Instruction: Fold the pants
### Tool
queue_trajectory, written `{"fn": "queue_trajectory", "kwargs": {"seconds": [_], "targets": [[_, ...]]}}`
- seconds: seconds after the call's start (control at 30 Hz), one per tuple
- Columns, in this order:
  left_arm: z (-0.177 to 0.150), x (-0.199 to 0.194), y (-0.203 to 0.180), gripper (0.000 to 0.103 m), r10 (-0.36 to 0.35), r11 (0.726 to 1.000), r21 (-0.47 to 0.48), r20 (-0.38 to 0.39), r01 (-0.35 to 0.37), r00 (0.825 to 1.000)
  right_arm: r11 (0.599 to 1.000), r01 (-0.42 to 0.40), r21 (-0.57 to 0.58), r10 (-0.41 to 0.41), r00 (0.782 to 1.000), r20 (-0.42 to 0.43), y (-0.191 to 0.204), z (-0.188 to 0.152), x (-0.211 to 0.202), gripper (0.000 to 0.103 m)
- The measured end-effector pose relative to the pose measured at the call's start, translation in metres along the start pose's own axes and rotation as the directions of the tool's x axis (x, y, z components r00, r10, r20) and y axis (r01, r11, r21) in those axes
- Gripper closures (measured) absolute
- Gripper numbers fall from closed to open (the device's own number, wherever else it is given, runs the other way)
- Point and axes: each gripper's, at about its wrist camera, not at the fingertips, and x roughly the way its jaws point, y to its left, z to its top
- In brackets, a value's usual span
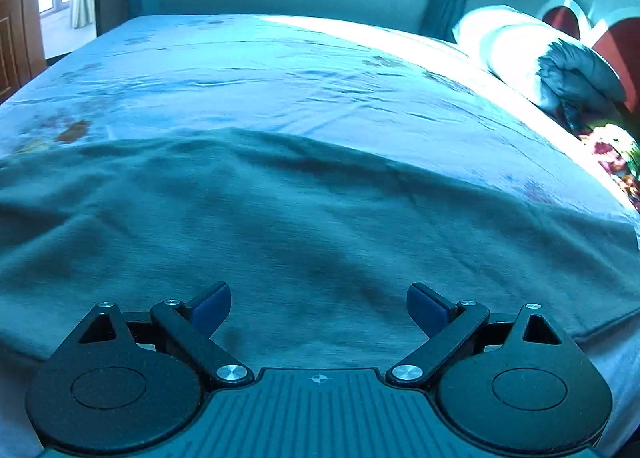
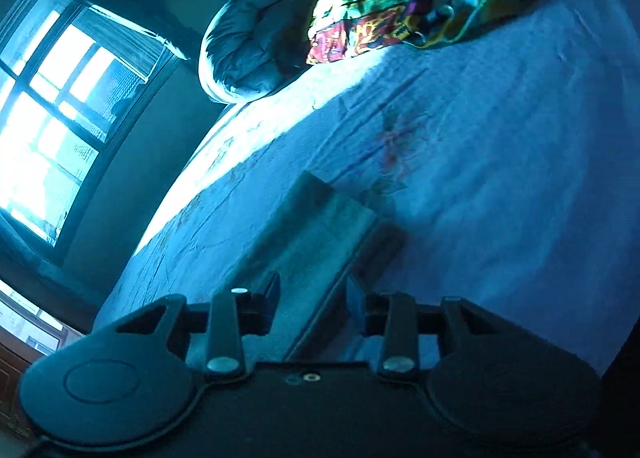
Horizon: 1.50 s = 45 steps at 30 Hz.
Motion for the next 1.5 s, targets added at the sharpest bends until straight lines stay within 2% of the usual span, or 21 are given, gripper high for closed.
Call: {"fn": "queue_trajectory", "kwargs": {"seconds": [0.1, 0.2, 0.33, 0.5, 0.57, 0.63, 0.67, 0.73, 0.8, 0.9, 0.93, 0.97, 1.03, 1.1, 1.17, 1.27, 1.33, 1.43, 1.5], "targets": [[-0.001, 0.003, -0.043, 0.009, -0.018, 1.0, 0.022, -0.01, 0.018, 1.0, 0.998, -0.035, 0.052, 0.035, 0.999, -0.012, -0.01, -0.002, 0.017, 0.074], [-0.001, 0.004, -0.069, 0.009, -0.04, 0.999, 0.035, -0.025, 0.041, 0.999, 0.997, -0.013, 0.079, 0.015, 1.0, -0.022, -0.016, -0.001, 0.03, 0.075], [-0.005, 0.007, -0.094, 0.009, -0.046, 0.997, 0.065, -0.045, 0.049, 0.998, 0.998, 0.001, 0.07, 0.001, 1.0, -0.029, -0.022, -0.005, 0.036, 0.092], [-0.011, 0.012, -0.111, 0.009, -0.071, 0.994, 0.08, -0.06, 0.075, 0.996, 0.997, -0.045, 0.067, 0.047, 0.999, -0.028, -0.03, -0.007, 0.035, 0.092], [-0.018, 0.017, -0.118, 0.007, -0.038, 0.99, 0.129, -0.088, 0.049, 0.995, 0.997, -0.054, 0.057, 0.056, 0.998, -0.025, -0.03, -0.007, 0.032, 0.09], [-0.031, 0.019, -0.129, 0.002, 0.006, 0.98, 0.201, -0.078, 0.01, 0.997, 0.997, -0.049, 0.062, 0.05, 0.998, -0.023, -0.029, -0.008, 0.032, 0.09], [-0.033, 0.017, -0.131, 0.002, 0.015, 0.979, 0.205, -0.072, 0.0, 0.997, 0.997, -0.043, 0.063, 0.045, 0.999, -0.022, -0.027, -0.008, 0.031, 0.09], [-0.027, 0.004, -0.128, 0.002, -0.01, 0.986, 0.163, -0.075, 0.022, 0.997, 0.996, -0.048, 0.072, 0.049, 0.999, -0.016, -0.025, -0.007, 0.03, 0.086], [-0.025, -0.002, -0.127, 0.002, -0.003, 0.986, 0.164, -0.056, 0.012, 0.998, 0.994, -0.057, 0.097, 0.057, 0.998, -0.007, -0.027, -0.006, 0.028, 0.085], [-0.026, 0.003, -0.13, 0.002, -0.009, 0.987, 0.157, -0.068, 0.019, 0.998, 0.989, -0.059, 0.136, 0.059, 0.998, 0.002, -0.032, -0.006, 0.029, 0.086], [-0.026, 0.002, -0.131, 0.002, -0.027, 0.988, 0.154, -0.055, 0.035, 0.998, 0.988, -0.056, 0.141, 0.057, 0.998, 0.002, -0.033, -0.006, 0.03, 0.086], [-0.027, 0.001, -0.133, 0.002, -0.037, 0.986, 0.158, -0.052, 0.045, 0.998, 0.99, -0.05, 0.133, 0.05, 0.999, 0.001, -0.031, -0.006, 0.03, 0.086], [-0.033, 0.009, -0.139, 0.0, -0.013, 0.981, 0.195, -0.071, 0.026, 0.997, 0.99, -0.042, 0.133, 0.042, 0.999, 0.008, -0.03, -0.004, 0.031, 0.086], [-0.039, 0.015, -0.142, 0.0, -0.005, 0.976, 0.219, -0.059, 0.018, 0.998, 0.992, -0.023, 0.123, 0.021, 1.0, 0.013, -0.029, -0.003, 0.035, 0.087], [-0.04, 0.016, -0.142, 0.0, -0.003, 0.977, 0.215, -0.054, 0.015, 0.999, 0.996, 0.017, 0.084, -0.017, 1.0, 0.0, -0.024, -0.001, 0.041, 0.094], [-0.038, 0.017, -0.14, 0.0, -0.016, 0.976, 0.216, -0.052, 0.027, 0.999, 0.998, 0.063, 0.013, -0.063, 0.998, -0.002, -0.008, 0.003, 0.041, 0.094], [-0.03, 0.008, -0.129, 0.0, -0.051, 0.98, 0.188, -0.047, 0.059, 0.998, 0.999, 0.045, -0.011, -0.045, 0.999, 0.014, 0.006, 0.004, 0.035, 0.095], [-0.016, -0.019, -0.086, 0.0, 0.004, 0.985, 0.171, 0.039, -0.011, 0.999, 0.988, -0.007, -0.155, 0.012, 0.999, 0.036, 0.054, 0.003, 0.023, 0.095], [-0.004, -0.039, -0.041, 0.0, 0.06, 0.987, 0.143, 0.092, -0.073, 0.994, 0.959, -0.044, -0.282, 0.056, 0.998, 0.037, 0.097, -0.008, 0.017, 0.095]]}}
